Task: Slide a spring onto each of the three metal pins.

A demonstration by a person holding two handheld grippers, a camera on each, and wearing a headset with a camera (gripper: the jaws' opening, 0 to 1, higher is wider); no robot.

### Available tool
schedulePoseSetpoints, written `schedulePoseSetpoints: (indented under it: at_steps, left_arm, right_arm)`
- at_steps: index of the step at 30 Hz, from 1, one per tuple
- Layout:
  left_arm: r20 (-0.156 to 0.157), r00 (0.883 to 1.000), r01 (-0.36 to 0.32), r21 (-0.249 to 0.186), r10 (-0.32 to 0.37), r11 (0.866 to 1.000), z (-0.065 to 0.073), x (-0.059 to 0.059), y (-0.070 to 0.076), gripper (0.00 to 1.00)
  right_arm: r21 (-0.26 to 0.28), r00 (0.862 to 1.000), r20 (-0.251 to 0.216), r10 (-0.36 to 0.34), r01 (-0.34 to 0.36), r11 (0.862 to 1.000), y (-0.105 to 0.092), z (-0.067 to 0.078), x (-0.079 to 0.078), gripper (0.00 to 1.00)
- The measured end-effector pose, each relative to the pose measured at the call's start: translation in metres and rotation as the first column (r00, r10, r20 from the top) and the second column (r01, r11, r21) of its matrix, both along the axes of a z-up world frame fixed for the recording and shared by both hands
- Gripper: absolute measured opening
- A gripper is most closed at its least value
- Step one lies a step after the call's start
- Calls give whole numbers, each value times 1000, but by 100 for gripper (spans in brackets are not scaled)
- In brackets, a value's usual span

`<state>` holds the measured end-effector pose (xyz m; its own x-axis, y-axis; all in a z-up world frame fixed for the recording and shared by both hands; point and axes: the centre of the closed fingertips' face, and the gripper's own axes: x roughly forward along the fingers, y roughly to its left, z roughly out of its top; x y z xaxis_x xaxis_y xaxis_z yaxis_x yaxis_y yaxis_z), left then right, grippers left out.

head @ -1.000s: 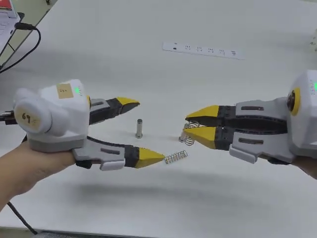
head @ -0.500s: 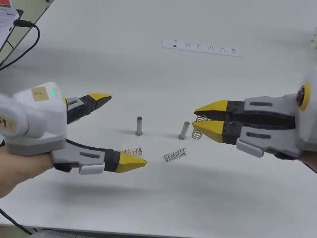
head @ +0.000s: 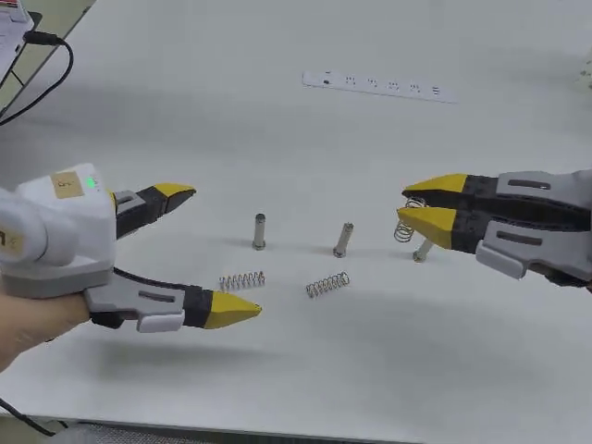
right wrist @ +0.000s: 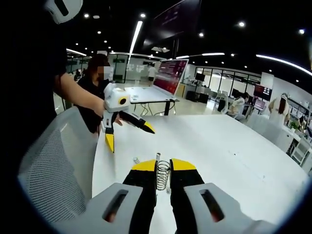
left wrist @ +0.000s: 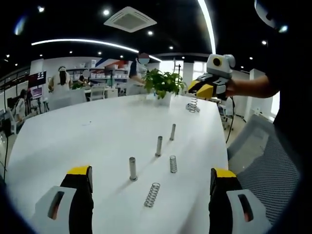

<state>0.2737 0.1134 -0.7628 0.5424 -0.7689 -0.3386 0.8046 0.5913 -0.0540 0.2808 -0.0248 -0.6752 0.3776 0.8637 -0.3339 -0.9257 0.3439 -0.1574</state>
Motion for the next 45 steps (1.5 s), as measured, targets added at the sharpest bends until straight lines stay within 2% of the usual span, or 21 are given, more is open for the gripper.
schedulePoseSetpoints:
  at_steps: [5,10,20,32,34,39,45]
  left_arm:
    - [0,1000,-4,-7,4,1000,1,1,0,98]
    - [2,1000,-3,1,3,1000,1,1,-1,98]
    - [-5,1000,-11,3,11,1000,1,2,0,98]
    - [-12,1000,-24,10,24,1000,0,-1,3,98]
    - [-17,1000,-25,10,25,1000,-1,-2,3,98]
    - [-15,999,-29,10,29,1000,0,-3,3,98]
    - [-21,999,-25,31,25,999,-4,-4,5,98]
  right_arm:
    - [7,997,10,-75,75,997,-20,2,16,7]
    - [-18,992,11,-124,124,992,-34,-5,26,7]
    - [11,969,-31,-246,247,969,-58,-18,51,7]
    - [14,949,-66,-307,308,951,-67,-35,64,7]
    - [22,944,-84,-318,321,947,-68,-39,65,7]
    - [10,935,-95,-341,344,939,-70,-49,69,7]
    - [-2,928,-101,-358,360,933,-72,-58,71,7]
